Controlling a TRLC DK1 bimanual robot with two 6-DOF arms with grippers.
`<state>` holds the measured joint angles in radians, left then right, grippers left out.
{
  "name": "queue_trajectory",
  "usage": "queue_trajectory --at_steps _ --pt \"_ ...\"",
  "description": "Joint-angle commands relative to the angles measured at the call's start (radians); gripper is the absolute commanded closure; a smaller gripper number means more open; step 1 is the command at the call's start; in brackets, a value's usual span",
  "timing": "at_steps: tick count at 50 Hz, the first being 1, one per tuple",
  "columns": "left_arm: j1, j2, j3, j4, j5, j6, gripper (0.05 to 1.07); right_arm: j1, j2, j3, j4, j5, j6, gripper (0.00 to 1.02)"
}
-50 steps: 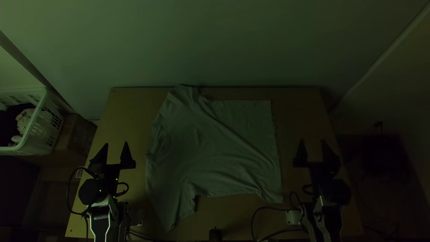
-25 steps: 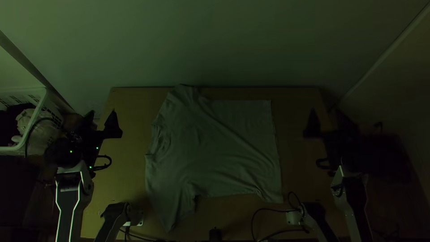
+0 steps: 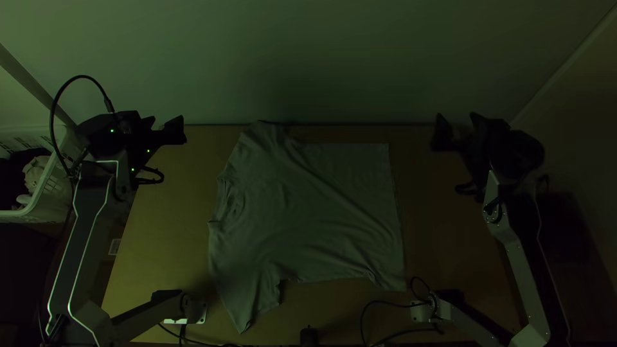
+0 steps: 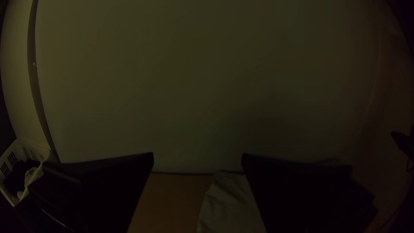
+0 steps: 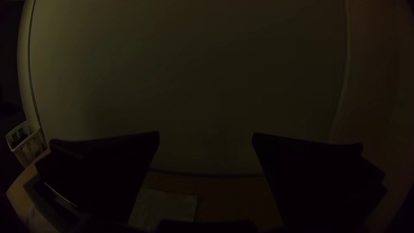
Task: Fold the t-shirt
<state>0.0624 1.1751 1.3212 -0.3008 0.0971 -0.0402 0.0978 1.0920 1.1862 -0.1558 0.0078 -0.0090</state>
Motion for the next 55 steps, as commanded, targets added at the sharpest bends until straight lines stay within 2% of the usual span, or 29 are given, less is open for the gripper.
queue_trajectory --at_steps 1,13,29,55 --pt "-0.012 0.09 0.125 -0.05 0.012 -0.003 0.1 0.022 0.068 0.084 -0.041 -0.003 -0.005 0.03" --pt "-0.088 0.25 0.26 -0.113 0.01 -0.007 0.1 0.054 0.226 0.227 -0.157 -0.003 0.052 0.03" --pt "-0.122 0.46 0.408 -0.216 0.033 -0.036 0.1 0.054 0.393 0.337 -0.257 0.006 0.133 0.04" --pt "-0.134 0.847 0.664 -0.32 0.075 -0.041 0.11 0.051 0.623 0.512 -0.415 0.004 0.195 0.04"
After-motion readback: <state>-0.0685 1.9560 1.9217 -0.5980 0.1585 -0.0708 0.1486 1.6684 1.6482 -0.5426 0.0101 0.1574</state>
